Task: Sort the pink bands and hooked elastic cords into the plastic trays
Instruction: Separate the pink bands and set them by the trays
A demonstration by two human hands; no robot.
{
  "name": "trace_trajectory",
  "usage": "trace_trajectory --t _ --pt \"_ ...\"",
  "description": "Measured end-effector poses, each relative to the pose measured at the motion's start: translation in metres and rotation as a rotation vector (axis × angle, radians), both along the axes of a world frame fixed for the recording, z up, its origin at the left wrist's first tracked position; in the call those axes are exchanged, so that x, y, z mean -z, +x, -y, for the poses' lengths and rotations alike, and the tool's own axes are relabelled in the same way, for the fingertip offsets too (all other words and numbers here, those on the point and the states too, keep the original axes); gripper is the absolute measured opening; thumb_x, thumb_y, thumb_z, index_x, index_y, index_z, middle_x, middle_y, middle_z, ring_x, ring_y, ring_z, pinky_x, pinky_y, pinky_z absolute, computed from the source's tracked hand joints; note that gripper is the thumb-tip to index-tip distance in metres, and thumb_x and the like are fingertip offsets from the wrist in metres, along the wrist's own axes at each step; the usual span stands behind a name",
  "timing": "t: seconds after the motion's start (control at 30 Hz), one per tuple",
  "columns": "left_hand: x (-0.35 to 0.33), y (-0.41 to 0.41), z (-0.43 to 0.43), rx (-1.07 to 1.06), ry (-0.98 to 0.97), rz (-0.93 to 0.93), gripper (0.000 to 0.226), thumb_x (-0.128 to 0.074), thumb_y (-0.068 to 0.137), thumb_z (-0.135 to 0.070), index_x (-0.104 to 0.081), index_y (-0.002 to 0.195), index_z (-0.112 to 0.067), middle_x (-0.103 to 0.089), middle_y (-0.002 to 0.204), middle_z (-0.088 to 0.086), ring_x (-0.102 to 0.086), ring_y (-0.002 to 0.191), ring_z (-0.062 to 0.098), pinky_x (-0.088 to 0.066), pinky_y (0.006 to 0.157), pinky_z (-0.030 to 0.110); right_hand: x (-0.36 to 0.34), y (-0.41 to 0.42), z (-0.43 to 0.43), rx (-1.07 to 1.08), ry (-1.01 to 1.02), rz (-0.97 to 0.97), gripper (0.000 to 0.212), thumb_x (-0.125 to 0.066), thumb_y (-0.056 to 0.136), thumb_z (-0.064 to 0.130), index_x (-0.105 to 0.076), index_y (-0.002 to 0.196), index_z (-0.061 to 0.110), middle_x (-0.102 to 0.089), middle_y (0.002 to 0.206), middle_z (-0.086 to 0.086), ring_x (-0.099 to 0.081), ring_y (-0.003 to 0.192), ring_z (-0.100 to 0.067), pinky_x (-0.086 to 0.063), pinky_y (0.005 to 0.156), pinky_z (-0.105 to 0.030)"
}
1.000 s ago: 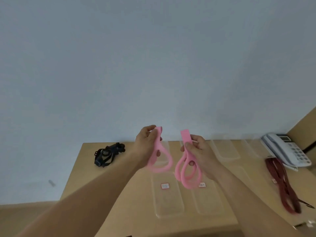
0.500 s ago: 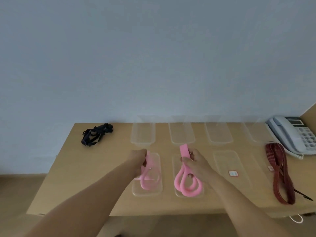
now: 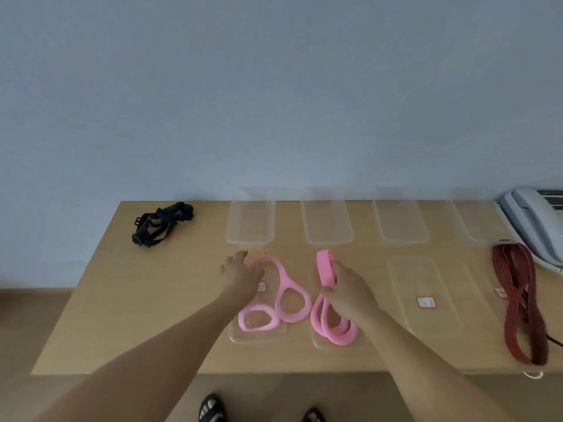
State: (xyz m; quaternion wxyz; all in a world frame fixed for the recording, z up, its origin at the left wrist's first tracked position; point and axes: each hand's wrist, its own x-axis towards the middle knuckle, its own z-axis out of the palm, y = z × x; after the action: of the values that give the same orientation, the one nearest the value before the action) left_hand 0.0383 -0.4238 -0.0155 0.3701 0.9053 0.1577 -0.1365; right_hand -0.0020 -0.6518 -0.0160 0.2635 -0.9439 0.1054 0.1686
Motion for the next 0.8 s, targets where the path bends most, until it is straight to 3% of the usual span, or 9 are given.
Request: trace_trajectory --t 0.1,0.27,0.37,0.47,0.53,0.67,0.8 --pt "0.001 -0.014 -0.002 0.175 0.161 0.096 0.062 -0.062 0.087 -0.028 -0.039 0.144 -0.018 -0.039 0.144 0.005 -0.035 0.130 0.026 -0.034 0.104 0.035 -0.001 -0.001 -0.005 -0.009 -0.186 0.069 0.051 -0.055 0.092 0.030 -0.038 0.139 0.018 -0.052 0.120 -0.007 -0.053 0.109 -0.027 -0.048 0.085 -0.037" --pt "0.011 -0.034 -0.007 0.584 0.411 0.068 0.058 -0.061 0.081 -0.045 -0.044 0.135 -0.031 -0.028 0.148 -0.007 -0.026 0.135 0.020 -0.038 0.102 0.034 -0.003 -0.008 -0.011 -0.033 -0.315 0.135 0.074 -0.061 0.091 0.037 -0.022 0.149 0.015 -0.036 0.141 -0.006 -0.045 0.121 -0.026 -0.047 0.092 -0.034" --pt "0.018 -0.035 -0.016 0.645 0.445 0.059 0.051 -0.058 0.087 -0.043 -0.047 0.135 -0.029 -0.029 0.149 -0.004 -0.020 0.140 0.020 -0.034 0.106 0.035 -0.002 -0.008 -0.015 -0.116 -0.351 0.320 0.060 -0.061 0.091 0.031 -0.035 0.143 0.014 -0.040 0.139 -0.004 -0.047 0.118 -0.025 -0.044 0.092 -0.032" --pt "0.019 -0.039 -0.025 0.627 0.448 0.218 0.050 -0.063 0.084 -0.044 -0.054 0.131 -0.028 -0.039 0.145 -0.004 -0.027 0.139 0.021 -0.033 0.105 0.033 -0.001 -0.002 -0.036 -0.275 -0.141 0.307 0.027 -0.052 0.095 0.029 -0.055 0.118 0.016 -0.053 0.117 0.001 -0.055 0.105 -0.022 -0.046 0.077 -0.031" --pt "0.018 -0.045 -0.028 0.552 0.455 0.269 0.054 -0.067 0.079 -0.047 -0.056 0.128 -0.026 -0.045 0.138 -0.003 -0.037 0.131 0.023 -0.037 0.101 0.034 0.005 0.002 -0.053 -0.344 -0.138 0.215 0.024 -0.049 0.094 0.030 -0.056 0.112 0.016 -0.054 0.111 0.000 -0.056 0.097 -0.022 -0.044 0.071 -0.032" --pt "0.013 -0.049 -0.033 0.357 0.439 0.052 0.057 -0.063 0.082 -0.045 -0.046 0.132 -0.024 -0.046 0.124 0.001 -0.054 0.108 0.024 -0.046 0.084 0.032 0.019 0.011 -0.068 -0.331 -0.173 0.115 0.021 -0.049 0.095 0.026 -0.058 0.108 0.013 -0.058 0.106 -0.004 -0.058 0.088 -0.024 -0.037 0.065 -0.029" --pt "0.007 -0.044 -0.035 0.178 0.179 -0.022 0.049 -0.067 0.086 -0.028 -0.048 0.130 -0.019 -0.057 0.116 0.009 -0.059 0.099 0.025 -0.051 0.085 0.037 0.014 0.022 -0.069 -0.217 -0.031 0.104 0.015 -0.053 0.093 0.018 -0.065 0.101 0.015 -0.068 0.102 -0.002 -0.058 0.083 -0.020 -0.043 0.068 -0.029"
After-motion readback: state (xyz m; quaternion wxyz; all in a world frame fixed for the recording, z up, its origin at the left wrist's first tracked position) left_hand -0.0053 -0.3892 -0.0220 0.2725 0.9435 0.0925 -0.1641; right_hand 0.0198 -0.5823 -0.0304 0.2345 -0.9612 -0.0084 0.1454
